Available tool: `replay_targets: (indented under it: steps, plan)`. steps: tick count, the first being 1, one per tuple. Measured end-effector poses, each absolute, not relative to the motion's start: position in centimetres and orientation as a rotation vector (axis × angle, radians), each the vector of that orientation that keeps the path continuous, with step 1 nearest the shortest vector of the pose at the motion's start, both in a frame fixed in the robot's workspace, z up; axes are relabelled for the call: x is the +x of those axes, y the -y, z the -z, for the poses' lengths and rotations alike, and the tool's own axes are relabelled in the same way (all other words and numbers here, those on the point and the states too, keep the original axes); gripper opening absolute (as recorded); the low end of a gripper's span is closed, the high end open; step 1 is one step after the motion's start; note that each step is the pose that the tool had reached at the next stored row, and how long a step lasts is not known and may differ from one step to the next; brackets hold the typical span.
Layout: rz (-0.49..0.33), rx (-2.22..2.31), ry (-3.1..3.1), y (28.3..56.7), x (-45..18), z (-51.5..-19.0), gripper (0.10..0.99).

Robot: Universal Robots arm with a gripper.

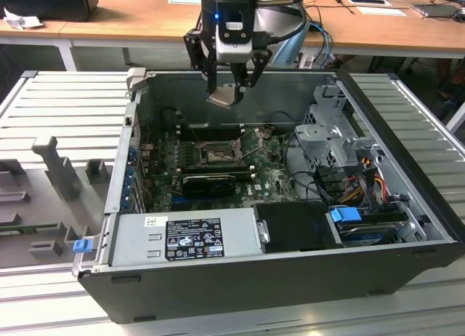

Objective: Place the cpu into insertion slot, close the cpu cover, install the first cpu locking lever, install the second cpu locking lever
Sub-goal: 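Place the cpu into insertion slot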

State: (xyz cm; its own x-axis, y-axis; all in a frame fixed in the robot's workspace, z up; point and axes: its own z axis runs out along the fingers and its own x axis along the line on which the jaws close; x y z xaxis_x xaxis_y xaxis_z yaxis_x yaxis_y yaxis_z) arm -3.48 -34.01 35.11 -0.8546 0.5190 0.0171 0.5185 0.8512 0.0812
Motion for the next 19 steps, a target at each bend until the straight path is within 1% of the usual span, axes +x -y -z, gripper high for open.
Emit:
replay_targets:
  steps: [19]
  plan:
    - [-0.129, 0.995, -2.967, 34.02, -3.48, -34.59, 0.533]
